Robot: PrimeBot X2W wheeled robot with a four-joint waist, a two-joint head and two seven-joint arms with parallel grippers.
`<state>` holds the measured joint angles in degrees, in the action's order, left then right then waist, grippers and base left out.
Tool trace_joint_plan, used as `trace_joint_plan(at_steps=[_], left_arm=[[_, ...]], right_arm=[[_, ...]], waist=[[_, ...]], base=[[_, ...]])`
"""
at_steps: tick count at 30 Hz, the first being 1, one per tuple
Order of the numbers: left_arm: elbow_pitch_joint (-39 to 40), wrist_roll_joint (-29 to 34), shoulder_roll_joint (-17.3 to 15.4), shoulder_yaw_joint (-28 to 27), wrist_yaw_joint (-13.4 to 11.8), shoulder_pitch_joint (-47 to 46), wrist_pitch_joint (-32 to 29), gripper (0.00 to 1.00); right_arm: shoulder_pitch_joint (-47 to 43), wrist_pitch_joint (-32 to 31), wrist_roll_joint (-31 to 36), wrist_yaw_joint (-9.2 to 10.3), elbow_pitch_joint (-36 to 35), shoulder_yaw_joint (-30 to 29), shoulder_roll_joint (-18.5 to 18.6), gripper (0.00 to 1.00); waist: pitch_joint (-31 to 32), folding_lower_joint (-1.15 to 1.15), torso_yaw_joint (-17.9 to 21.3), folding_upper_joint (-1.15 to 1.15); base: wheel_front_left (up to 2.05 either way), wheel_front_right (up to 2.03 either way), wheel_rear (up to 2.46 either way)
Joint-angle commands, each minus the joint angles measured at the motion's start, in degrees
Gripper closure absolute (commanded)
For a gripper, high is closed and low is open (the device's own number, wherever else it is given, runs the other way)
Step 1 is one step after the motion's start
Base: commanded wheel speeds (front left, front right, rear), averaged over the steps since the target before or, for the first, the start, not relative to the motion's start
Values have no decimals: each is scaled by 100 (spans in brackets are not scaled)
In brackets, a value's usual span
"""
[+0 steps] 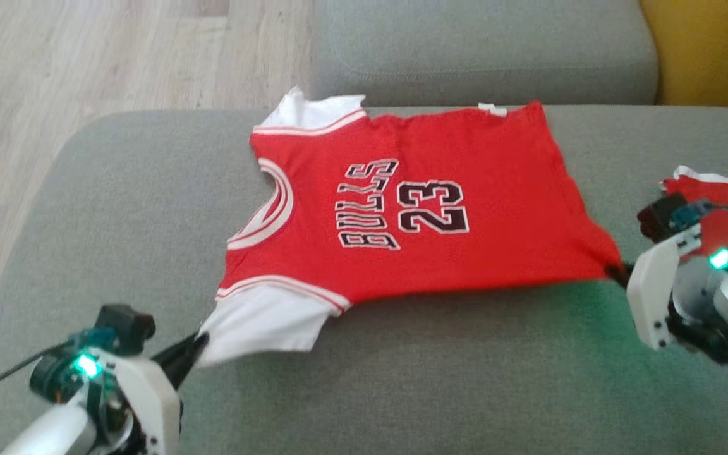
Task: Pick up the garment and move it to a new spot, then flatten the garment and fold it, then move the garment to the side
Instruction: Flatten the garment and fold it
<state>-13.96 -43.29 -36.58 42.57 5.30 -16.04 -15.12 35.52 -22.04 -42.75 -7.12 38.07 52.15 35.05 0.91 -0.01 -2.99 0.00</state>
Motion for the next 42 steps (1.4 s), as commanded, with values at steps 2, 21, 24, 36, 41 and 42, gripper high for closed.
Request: trace_joint_plan(at_steps=[2,21,24,36,41,42], left_arm=[[616,-120,-492,-350,-212,-84,-226,100],[981,121,-452,-458,-472,-814,-458,100],[798,179,-366,-467,-406,-1130,-479,100],[-432,430,-2,-300,-35,-2424,-638,100],[-953,556,122,-166,62,-2779,-568,100],[-1048,591,145,-133,77,-2845,-544,100]], right_arm=[[-145,-229,-359,-36,-478,65,385,100],[3,-239,-606,-36,-954,-520,408,100],[107,-189,-604,-36,-910,-626,299,100],[743,140,-288,-36,-373,-803,-182,100],[924,258,-197,-36,-108,-727,-378,100],[955,264,-181,-36,-64,-695,-410,100]], waist=[[44,1,31,0],[-439,1,81,0],[-546,1,101,0],[-1069,1,266,0],[-1196,1,328,0],[-1220,1,341,0]], base=[[0,0,0],[0,0,0],[0,0,0],[0,0,0],[0,0,0],[0,0,0]])
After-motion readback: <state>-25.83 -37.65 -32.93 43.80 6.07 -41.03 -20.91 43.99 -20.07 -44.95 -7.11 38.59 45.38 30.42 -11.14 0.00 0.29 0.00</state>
